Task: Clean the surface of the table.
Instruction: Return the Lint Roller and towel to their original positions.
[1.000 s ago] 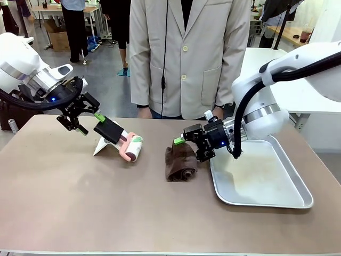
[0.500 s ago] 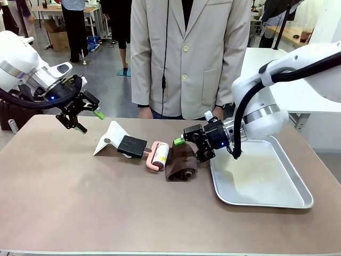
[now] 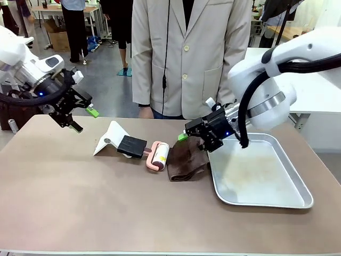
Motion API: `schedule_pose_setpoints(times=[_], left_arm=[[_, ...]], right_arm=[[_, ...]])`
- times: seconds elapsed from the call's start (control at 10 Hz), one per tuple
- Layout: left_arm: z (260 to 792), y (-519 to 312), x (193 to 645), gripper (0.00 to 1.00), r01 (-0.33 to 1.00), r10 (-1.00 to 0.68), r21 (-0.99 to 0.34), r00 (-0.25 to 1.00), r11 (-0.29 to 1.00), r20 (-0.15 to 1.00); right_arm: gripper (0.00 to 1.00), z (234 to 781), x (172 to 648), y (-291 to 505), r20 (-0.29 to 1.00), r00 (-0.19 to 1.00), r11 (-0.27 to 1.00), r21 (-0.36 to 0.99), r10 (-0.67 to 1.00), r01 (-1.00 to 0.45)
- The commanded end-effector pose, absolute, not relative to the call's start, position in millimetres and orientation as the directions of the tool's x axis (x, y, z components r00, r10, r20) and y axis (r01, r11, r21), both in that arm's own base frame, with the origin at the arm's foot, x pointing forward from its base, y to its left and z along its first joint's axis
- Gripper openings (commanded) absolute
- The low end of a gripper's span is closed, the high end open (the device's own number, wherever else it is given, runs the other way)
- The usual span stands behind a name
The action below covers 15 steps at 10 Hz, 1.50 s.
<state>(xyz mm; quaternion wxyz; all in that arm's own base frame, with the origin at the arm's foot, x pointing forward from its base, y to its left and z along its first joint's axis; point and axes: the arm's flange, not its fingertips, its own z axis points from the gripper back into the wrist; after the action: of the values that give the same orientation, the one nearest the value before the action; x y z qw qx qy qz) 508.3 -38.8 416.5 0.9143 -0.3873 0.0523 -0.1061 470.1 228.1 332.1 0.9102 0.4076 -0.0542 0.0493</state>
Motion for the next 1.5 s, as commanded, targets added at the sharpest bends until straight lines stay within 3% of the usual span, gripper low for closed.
schedule_pose_setpoints(times=[0.0,0.3,0.5,1.0,1.2,1.3,1.4], left_arm=[[430,-26,473,1.0,0.248,-0.363,-0.775,0.931,0.581,0.026],[455,3,423,1.0,0.349,-0.514,-0.844,0.852,0.408,0.104],[460,31,390,1.0,0.336,-0.515,-0.878,0.848,0.341,0.124],[419,90,345,1.0,0.207,-0.206,-0.963,0.964,0.173,0.171],[407,107,348,1.0,0.149,0.019,-0.986,0.988,0.072,0.151],[405,114,354,1.0,0.117,0.174,-0.992,0.977,0.038,0.122],[406,117,361,1.0,0.116,0.298,-0.993,0.947,0.023,0.117]], right_arm=[[1.0,362,448,219,0.204,0.978,0.725,0.678,-0.03,-0.119],[1.0,372,428,186,0.226,0.964,0.616,0.783,-0.143,-0.092],[1.0,368,405,159,0.167,0.982,0.47,0.876,-0.09,-0.106],[1.0,349,373,56,0.035,0.993,0.151,0.987,0.115,-0.053],[1.0,345,375,24,0.008,0.978,-0.003,1.0,0.21,-0.008],[1.0,342,377,21,-0.027,0.99,-0.013,0.999,0.139,0.029],[1.0,338,379,36,-0.022,0.994,0.09,0.996,0.109,0.012]])
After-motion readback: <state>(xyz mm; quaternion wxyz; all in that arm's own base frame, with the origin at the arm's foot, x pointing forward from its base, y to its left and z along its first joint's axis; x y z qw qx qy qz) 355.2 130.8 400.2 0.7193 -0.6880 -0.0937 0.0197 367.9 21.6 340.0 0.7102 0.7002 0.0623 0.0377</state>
